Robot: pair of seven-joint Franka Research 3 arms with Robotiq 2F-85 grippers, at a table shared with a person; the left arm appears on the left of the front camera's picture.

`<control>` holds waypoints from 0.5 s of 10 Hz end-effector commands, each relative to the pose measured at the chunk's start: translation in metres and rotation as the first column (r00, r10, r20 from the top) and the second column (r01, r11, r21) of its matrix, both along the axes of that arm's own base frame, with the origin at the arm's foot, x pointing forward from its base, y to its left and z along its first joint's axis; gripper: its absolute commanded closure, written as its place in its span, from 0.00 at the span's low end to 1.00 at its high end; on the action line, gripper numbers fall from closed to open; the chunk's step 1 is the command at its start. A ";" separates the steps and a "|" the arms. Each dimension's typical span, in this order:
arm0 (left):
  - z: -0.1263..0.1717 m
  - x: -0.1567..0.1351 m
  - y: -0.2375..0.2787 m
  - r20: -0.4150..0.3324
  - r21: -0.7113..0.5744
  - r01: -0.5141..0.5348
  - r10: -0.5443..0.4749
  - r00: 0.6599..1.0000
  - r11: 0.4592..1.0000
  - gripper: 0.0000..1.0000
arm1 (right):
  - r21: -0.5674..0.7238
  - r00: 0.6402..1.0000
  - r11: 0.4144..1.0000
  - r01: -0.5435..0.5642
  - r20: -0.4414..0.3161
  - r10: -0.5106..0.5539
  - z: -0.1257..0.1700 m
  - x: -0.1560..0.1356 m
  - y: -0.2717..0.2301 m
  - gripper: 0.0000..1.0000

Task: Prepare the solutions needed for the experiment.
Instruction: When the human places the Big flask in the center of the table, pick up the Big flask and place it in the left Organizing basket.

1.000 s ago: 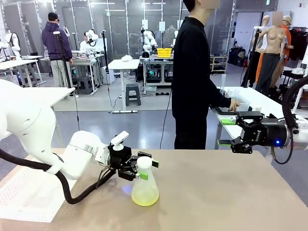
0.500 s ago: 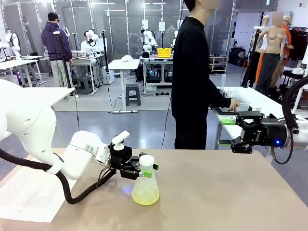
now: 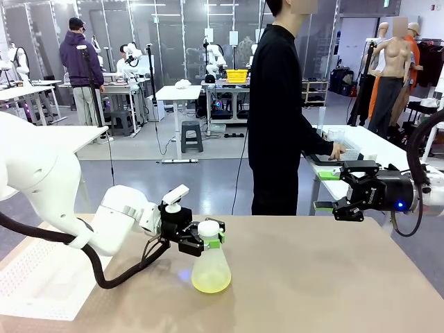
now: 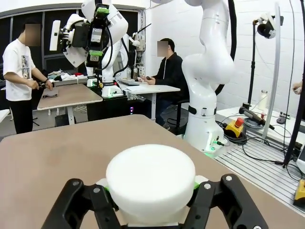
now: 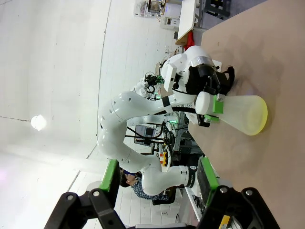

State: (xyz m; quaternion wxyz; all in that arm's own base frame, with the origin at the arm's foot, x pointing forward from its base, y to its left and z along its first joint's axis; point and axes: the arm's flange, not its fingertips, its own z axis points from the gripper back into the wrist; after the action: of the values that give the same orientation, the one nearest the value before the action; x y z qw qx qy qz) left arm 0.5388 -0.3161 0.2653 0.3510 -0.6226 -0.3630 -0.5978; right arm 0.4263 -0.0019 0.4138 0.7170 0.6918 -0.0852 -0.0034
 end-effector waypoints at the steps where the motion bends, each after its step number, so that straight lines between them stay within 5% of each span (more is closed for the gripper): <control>1: 0.045 -0.011 -0.005 -0.007 0.002 0.009 -0.009 1.000 1.000 0.99 | 0.001 1.000 1.000 -0.001 0.003 0.001 0.001 0.000 0.000 0.18; 5: 0.121 -0.028 0.006 0.041 0.031 0.067 -0.068 0.997 0.997 0.99 | 0.001 1.000 1.000 -0.001 0.003 0.001 0.001 0.000 0.000 0.18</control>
State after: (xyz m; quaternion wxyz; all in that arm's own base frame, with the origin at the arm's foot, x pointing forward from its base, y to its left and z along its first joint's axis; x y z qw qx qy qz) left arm 0.5208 -0.3206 0.3767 0.3401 -0.6075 -0.3526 -0.6253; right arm 0.4264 -0.0019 0.4137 0.7170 0.6918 -0.0851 -0.0035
